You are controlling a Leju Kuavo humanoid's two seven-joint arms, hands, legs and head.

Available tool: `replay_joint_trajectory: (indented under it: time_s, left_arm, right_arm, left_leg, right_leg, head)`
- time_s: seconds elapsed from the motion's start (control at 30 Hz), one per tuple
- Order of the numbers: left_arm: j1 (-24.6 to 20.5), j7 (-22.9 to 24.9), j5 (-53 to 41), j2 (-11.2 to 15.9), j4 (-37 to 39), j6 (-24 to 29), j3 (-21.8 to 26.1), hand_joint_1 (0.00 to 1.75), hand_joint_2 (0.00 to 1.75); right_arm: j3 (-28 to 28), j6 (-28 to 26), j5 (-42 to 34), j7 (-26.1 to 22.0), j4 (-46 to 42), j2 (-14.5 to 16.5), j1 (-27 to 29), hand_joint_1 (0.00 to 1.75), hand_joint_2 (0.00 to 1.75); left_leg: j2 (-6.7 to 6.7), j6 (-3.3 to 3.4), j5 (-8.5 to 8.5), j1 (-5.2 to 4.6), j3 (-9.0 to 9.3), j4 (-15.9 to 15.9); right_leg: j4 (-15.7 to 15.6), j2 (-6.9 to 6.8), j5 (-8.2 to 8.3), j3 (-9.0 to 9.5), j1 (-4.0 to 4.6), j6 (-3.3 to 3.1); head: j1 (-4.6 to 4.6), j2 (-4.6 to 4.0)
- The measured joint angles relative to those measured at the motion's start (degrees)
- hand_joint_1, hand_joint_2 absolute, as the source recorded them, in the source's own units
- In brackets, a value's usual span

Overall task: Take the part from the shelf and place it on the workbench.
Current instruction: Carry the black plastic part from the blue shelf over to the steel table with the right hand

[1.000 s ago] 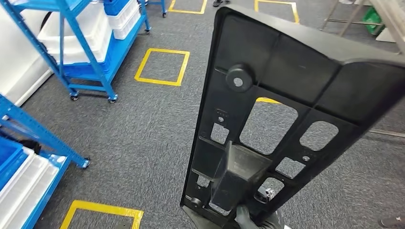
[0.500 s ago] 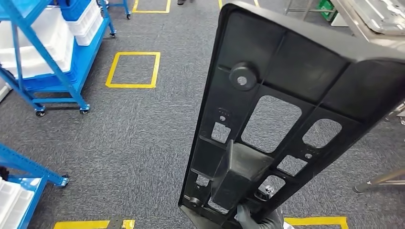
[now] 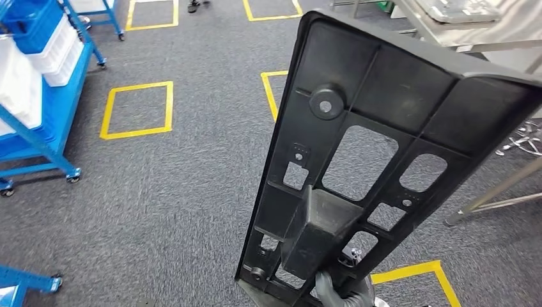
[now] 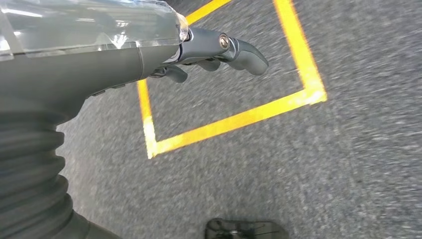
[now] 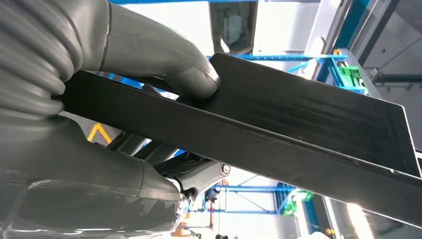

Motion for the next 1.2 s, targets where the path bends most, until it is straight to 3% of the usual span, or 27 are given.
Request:
replay_joint_trajectory:
  time_s: [0.07, 0.13, 0.17, 0.23, 0.27, 0.3, 0.37, 0.4, 0.43, 0.5, 0.53, 0.6, 0.67, 0.73, 0.8, 0.87, 0.9, 0.93, 0.97, 1.03, 1.1, 1.17, 1.2]
  left_arm:
    - [0.2, 0.2, -0.7, 0.1, 0.0, 0.2, 0.0, 0.00, 1.75]
    - [0.4, 0.6, -1.4, 0.1, 0.0, 0.3, -0.1, 0.00, 1.75]
    - [0.5, 0.9, -1.5, 0.1, 0.0, 0.4, -0.1, 0.00, 1.75]
    - [0.6, 1.5, -1.8, 0.1, 0.0, 0.5, -0.2, 0.00, 1.75]
    - [0.7, 1.9, -1.9, 0.2, 0.0, 0.5, -0.2, 0.00, 1.75]
    - [1.0, 2.4, -2.1, 0.2, 0.0, 0.5, -0.2, 0.00, 1.75]
    - [1.3, 3.4, -2.4, 0.2, 0.0, 0.4, -0.3, 0.00, 1.75]
    - [1.4, 3.7, -2.5, 0.2, 0.0, 0.4, -0.4, 0.00, 1.75]
    - [1.4, 4.0, -2.6, 0.1, 0.0, 0.4, -0.4, 0.00, 1.75]
    - [1.4, 4.2, -2.6, -0.1, 0.0, 0.3, -0.4, 0.00, 1.75]
    - [1.5, 4.2, -2.6, -0.1, 0.0, 0.3, -0.4, 0.00, 1.75]
    - [1.5, 4.1, -2.6, -0.2, 0.0, 0.2, -0.5, 0.00, 1.75]
    - [1.4, 3.8, -2.5, -0.3, 0.0, 0.1, -0.5, 0.00, 1.75]
    - [1.3, 3.5, -2.4, -0.2, 0.0, 0.2, -0.5, 0.00, 1.75]
    - [1.5, 3.4, -2.3, -0.1, 0.0, 0.3, -0.5, 0.00, 1.75]
    - [1.8, 3.4, -2.3, 0.0, 0.0, 0.3, -0.5, 0.00, 1.75]
    - [2.0, 3.3, -2.2, 0.1, 0.0, 0.3, -0.5, 0.00, 1.75]
    - [2.0, 3.1, -2.2, 0.2, 0.0, 0.4, -0.5, 0.00, 1.75]
    - [2.0, 2.9, -2.1, 0.3, 0.0, 0.4, -0.5, 0.00, 1.75]
    - [2.0, 2.4, -1.9, 0.5, 0.0, 0.5, -0.5, 0.00, 1.75]
    - [2.0, 2.1, -1.7, 0.6, 0.0, 0.6, -0.4, 0.00, 1.75]
    - [1.9, 2.0, -1.6, 0.6, 0.0, 0.7, -0.4, 0.00, 1.75]
    - [1.9, 2.0, -1.5, 0.7, 0.0, 0.7, -0.4, 0.00, 1.75]
  right_arm:
    - [0.0, 0.6, -0.3, 0.3, 0.5, 0.3, -0.5, 1.75, 1.75]
    - [0.0, 1.0, -0.6, 0.6, 1.0, 0.5, -0.7, 1.75, 1.75]
    - [0.0, 1.2, -0.7, 0.6, 1.2, 0.5, -0.7, 1.75, 1.75]
    - [0.0, 1.4, -0.7, 0.9, 1.7, 0.6, -0.9, 1.75, 1.75]
    - [0.0, 1.4, -0.7, 1.0, 1.9, 0.6, -1.0, 1.75, 1.75]
    - [0.0, 1.5, -0.7, 1.2, 2.1, 0.7, -1.1, 1.75, 1.75]
    - [0.0, 1.7, -0.8, 1.4, 2.5, 0.8, -1.1, 1.75, 1.75]
    - [0.0, 1.9, -0.9, 1.5, 2.8, 0.8, -1.1, 1.75, 1.75]
    - [0.0, 2.0, -1.0, 1.5, 2.9, 0.8, -1.0, 1.75, 1.75]
    - [0.0, 2.1, -1.2, 1.5, 3.0, 0.9, -1.1, 1.75, 1.75]
    - [0.0, 2.1, -1.2, 1.4, 3.0, 1.0, -1.1, 1.75, 1.75]
    - [0.0, 2.0, -1.3, 1.3, 3.0, 1.1, -1.1, 1.75, 1.75]
    - [0.0, 1.9, -1.3, 1.0, 3.1, 1.3, -1.0, 1.75, 1.75]
    - [0.1, 1.8, -1.3, 0.8, 3.1, 1.6, -0.8, 1.75, 1.75]
    - [0.3, 1.6, -1.3, 0.5, 3.2, 1.9, -0.8, 1.75, 1.75]
    - [0.4, 1.4, -1.3, 0.3, 3.4, 2.0, -0.7, 1.75, 1.75]
    - [0.4, 1.4, -1.3, 0.2, 3.6, 2.0, -0.7, 1.75, 1.75]
    - [0.4, 1.4, -1.3, 0.1, 3.7, 2.1, -0.7, 1.75, 1.75]
    - [0.4, 1.4, -1.4, 0.0, 3.9, 2.1, -0.7, 1.75, 1.75]
    - [0.4, 1.6, -1.6, -0.3, 4.2, 2.3, -0.8, 1.75, 1.75]
    - [0.4, 2.0, -1.9, -0.6, 4.5, 2.4, -0.9, 1.75, 1.75]
    - [0.4, 2.3, -2.2, -0.9, 4.9, 2.5, -1.0, 1.75, 1.75]
    - [0.4, 2.3, -2.2, -1.0, 5.2, 2.5, -1.0, 1.75, 1.75]
  left_leg:
    - [-1.52, 0.27, 1.00, 0.09, 1.60, -3.8]
    - [-1.00, 0.98, 0.88, -0.06, 1.75, -4.0]
    - [-0.46, 1.38, 1.00, -0.05, 1.84, -4.1]
    - [0.73, 2.13, 1.21, 0.03, 1.94, -4.5]
    - [1.38, 2.37, 1.19, -0.08, 1.95, -4.6]
    - [2.08, 2.53, 1.13, -0.22, 1.95, -4.6]
    - [3.61, 2.67, 0.95, -0.47, 1.98, -4.5]
    - [4.34, 2.68, 0.84, -0.56, 2.07, -4.5]
    - [5.00, 2.66, 0.71, -0.63, 2.22, -4.5]
    - [6.16, 2.48, 0.40, -0.82, 2.68, -4.6]
    - [6.68, 2.31, 0.27, -0.88, 2.88, -4.7]
    - [7.77, 1.83, 0.10, -0.95, 3.17, -4.9]
    - [8.58, 1.26, -0.11, -0.90, 3.54, -5.1]
    - [6.42, 0.76, -1.58, -0.82, 3.02, -3.1]
    - [3.12, 0.43, -5.01, -0.72, 0.03, 3.5]
    - [2.20, 0.19, -7.29, -0.66, -3.68, 10.5]
    - [2.16, 0.10, -6.79, -0.62, -4.47, 11.4]
    - [2.06, 0.05, -5.16, -0.57, -4.18, 10.0]
    - [1.64, 0.01, -2.80, -0.46, -2.87, 6.5]
    - [-0.87, 0.07, 0.67, -0.11, 0.21, -1.0]
    - [-2.49, 0.53, 1.32, -0.03, 1.41, -4.2]
    - [-1.49, 1.32, 1.45, -0.14, 1.47, -4.4]
    - [-0.88, 1.74, 1.58, -0.10, 1.54, -4.6]
  right_leg:
    - [0.5, 1.20, -0.24, -0.37, -0.02, 0.66]
    - [0.5, 2.13, -0.10, -0.69, -0.13, 1.31]
    - [0.7, 1.48, -0.27, -0.85, -0.09, 1.58]
    - [3.8, -1.44, -2.11, -2.34, 0.01, 2.03]
    - [7.1, -3.26, -3.78, -3.90, 0.00, 2.19]
    - [11.0, -4.19, -5.51, -5.86, -0.06, 2.35]
    - [16.4, -4.79, -7.04, -8.75, -0.16, 2.43]
    - [16.2, -4.92, -6.22, -8.71, -0.14, 2.34]
    - [13.6, -5.20, -4.50, -7.46, -0.08, 2.12]
    - [5.4, -7.24, -1.00, -3.23, 0.48, 1.34]
    - [2.3, -8.30, -0.14, -1.69, 0.86, 0.94]
    - [0.3, -8.99, -0.10, -0.85, 1.48, 0.37]
    - [-0.4, -7.67, 0.29, -0.76, 1.31, -0.04]
    - [-1.4, -6.42, 0.80, -0.19, 0.80, -0.49]
    - [-1.8, -5.13, 1.02, 0.14, 0.55, -0.76]
    - [-1.7, -3.58, 0.98, 0.17, 0.54, -0.84]
    - [-1.6, -2.72, 0.93, 0.20, 0.51, -0.80]
    - [-1.4, -1.85, 0.85, 0.26, 0.46, -0.69]
    - [-1.2, -1.02, 0.72, 0.32, 0.35, -0.52]
    - [-0.5, 0.42, 0.34, 0.14, 0.25, 0.00]
    - [0.0, 1.60, 0.21, -0.42, 0.21, 0.65]
    - [0.0, 2.52, 0.37, -0.82, 0.10, 1.31]
    - [0.3, 1.87, 0.11, -1.03, 0.14, 1.59]
  head:
    - [0.01, 0.00]
    - [0.02, 0.00]
    - [0.03, 0.00]
    - [0.03, 0.01]
    - [0.04, 0.01]
    - [0.04, 0.01]
    - [0.04, 0.01]
    - [0.04, 0.00]
    - [0.04, 0.00]
    - [0.04, 0.00]
    - [0.04, 0.01]
    - [0.04, 0.01]
    - [0.04, 0.00]
    - [0.03, 0.01]
    - [0.02, 0.01]
    - [0.02, 0.01]
    - [0.02, 0.00]
    - [0.02, 0.00]
    - [0.02, 0.00]
    - [0.02, 0.00]
    - [0.03, 0.00]
    - [0.02, 0.00]
    - [0.02, 0.00]
